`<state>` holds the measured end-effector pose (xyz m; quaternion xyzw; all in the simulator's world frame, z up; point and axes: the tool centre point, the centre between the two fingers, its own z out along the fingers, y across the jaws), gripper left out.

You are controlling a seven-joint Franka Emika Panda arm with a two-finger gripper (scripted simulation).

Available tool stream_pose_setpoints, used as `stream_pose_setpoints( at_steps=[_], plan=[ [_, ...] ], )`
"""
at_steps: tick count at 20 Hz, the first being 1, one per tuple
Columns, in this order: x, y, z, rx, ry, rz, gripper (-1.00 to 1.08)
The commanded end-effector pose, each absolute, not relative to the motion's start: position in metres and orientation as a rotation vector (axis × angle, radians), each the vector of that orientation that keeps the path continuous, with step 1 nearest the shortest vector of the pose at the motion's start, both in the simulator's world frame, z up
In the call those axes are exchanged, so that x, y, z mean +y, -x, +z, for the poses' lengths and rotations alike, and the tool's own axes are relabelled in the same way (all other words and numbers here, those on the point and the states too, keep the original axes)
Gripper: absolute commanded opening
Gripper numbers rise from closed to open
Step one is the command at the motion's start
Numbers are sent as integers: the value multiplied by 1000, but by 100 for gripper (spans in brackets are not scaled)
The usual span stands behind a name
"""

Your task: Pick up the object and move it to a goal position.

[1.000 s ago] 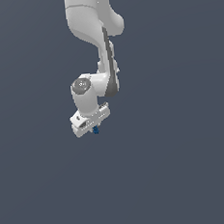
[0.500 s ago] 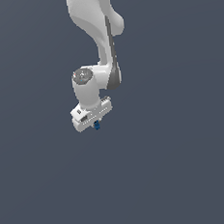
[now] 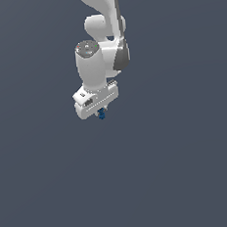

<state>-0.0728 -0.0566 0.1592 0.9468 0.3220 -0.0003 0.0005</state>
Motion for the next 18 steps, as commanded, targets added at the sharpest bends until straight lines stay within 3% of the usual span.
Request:
stream_pose_setpoints(
  at_steps=[1,18],
  plan=[
    [-47,78,185,1011,-2973,0,-100],
    [17,111,364,1013,-2972,-1,-100]
  ],
)
